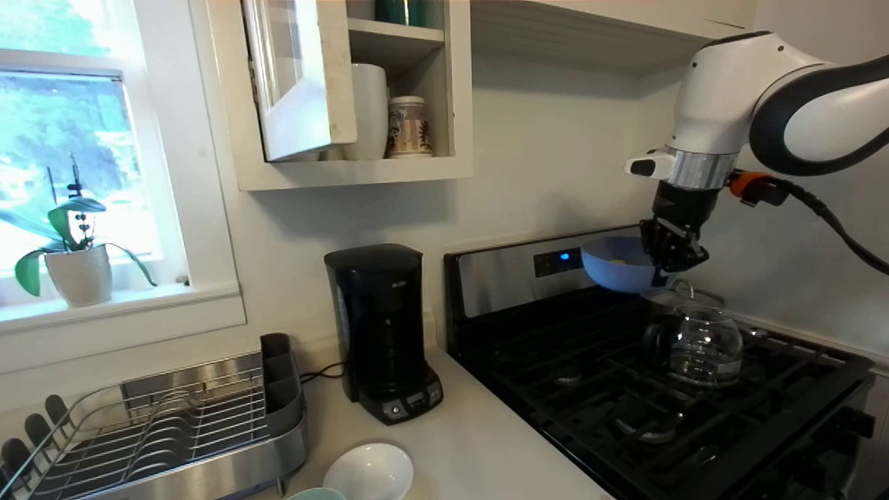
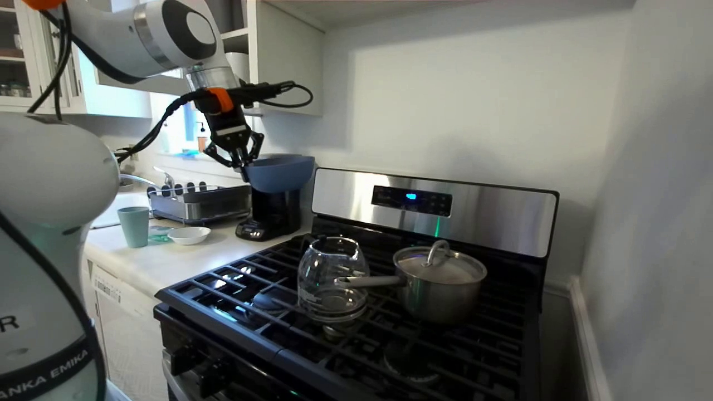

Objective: Put the blue bowl on the cupboard to the left

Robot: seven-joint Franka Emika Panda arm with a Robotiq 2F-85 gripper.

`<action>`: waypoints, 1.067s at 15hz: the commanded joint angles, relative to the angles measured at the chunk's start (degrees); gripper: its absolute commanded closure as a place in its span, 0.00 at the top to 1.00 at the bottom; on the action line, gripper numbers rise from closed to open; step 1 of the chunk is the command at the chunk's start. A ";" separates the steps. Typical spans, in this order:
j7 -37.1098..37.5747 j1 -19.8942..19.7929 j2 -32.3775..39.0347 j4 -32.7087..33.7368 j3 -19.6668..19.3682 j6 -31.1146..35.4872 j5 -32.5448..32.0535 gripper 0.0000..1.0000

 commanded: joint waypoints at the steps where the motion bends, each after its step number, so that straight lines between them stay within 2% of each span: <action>1: -6.28 5.92 3.30 1.93 0.18 3.78 3.51 0.01; 8: -22.99 16.10 6.40 1.21 -0.61 9.11 13.41 0.01; 12: -33.47 21.35 8.64 1.75 -0.84 7.44 19.66 0.01; 13: -29.05 17.64 7.04 0.75 1.40 7.80 17.56 0.05; 16: -31.69 19.47 8.14 0.78 1.41 7.79 19.07 0.05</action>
